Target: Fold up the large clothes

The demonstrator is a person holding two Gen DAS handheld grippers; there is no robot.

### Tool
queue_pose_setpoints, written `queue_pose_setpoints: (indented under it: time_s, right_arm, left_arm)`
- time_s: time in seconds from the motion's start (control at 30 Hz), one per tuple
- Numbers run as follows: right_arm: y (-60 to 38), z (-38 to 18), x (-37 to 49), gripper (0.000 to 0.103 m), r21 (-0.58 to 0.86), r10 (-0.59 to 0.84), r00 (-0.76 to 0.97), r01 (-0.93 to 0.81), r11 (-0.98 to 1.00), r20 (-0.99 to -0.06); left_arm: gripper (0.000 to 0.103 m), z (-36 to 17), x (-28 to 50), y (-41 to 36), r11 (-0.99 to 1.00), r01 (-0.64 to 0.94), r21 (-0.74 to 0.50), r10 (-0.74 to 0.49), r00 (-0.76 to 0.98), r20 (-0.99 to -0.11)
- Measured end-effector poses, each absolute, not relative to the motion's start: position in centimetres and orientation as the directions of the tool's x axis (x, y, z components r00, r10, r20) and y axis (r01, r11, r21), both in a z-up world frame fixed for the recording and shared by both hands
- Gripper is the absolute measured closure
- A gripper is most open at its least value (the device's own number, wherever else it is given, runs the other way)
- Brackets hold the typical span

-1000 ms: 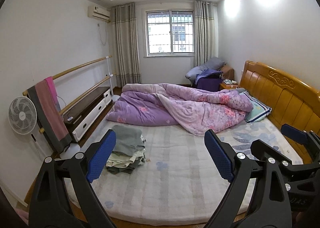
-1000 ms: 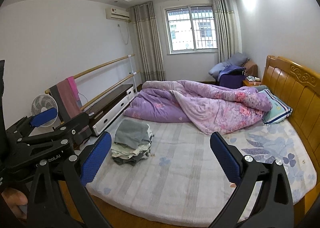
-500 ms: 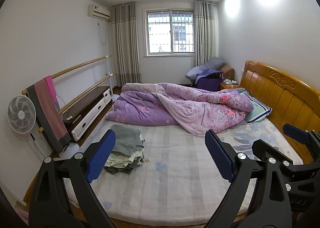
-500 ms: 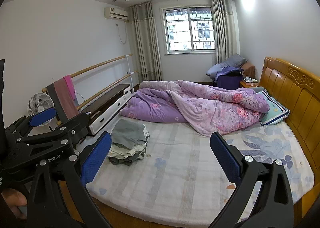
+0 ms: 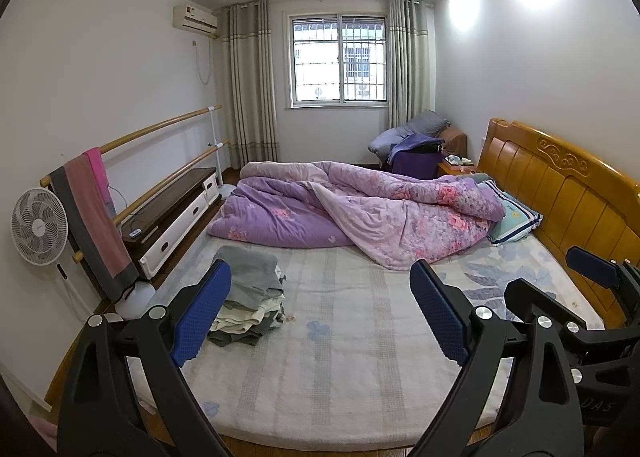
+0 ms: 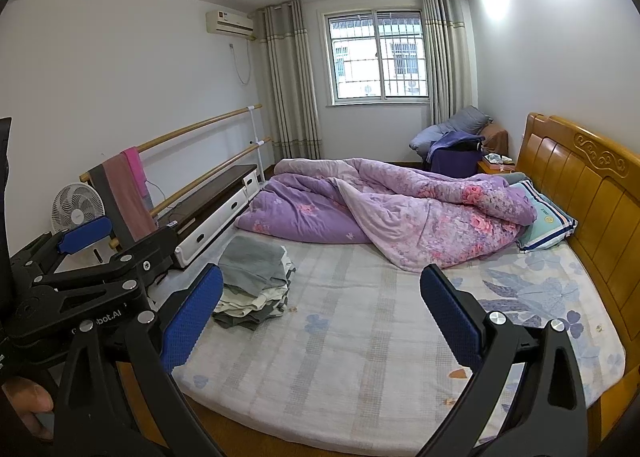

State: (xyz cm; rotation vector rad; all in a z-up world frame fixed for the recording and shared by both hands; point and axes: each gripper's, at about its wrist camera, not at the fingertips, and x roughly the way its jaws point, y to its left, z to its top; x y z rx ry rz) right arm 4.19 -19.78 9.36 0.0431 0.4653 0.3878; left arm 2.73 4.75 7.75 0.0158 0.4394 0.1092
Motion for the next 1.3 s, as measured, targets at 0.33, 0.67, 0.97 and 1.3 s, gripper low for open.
queue_pose_setpoints:
  time_s: [0.33,0.67,0.97,1.3]
  right_arm:
    - [-19.7,9.4,4.1,0.008,0.128,0.372,0.822,-0.352,0.927,-0.431]
    - [-20.0,9.4,4.3,0.008,0.135,0.374,0.818,-0.352,0.926,-0.437]
    - [-20.2,9.2,4.9,0.008,0.139,0.38,0.813,-0.356,0.924,-0.441]
    - [-19.8,8.9,5.5,0.008,0.137,0.373,0.812,-0.35,0.927,-0.449]
  left_arm:
    - [0.012,7.8,2.7,4.8,0.994,-0.102,0.039,0.109,0.9,-0.423]
    - [0.011,7.4,4.1,4.6,0.993,-0.106,0.05,0.118,0.903,-0.414]
    - [0.011,6.8,4.1,4.7,0.995,-0.094,0.032,0.099,0.908,-0.407]
    - [0.011,6.3,4.5,4.8,0.994,-0.106,0.037,0.112,0.903,-0.416]
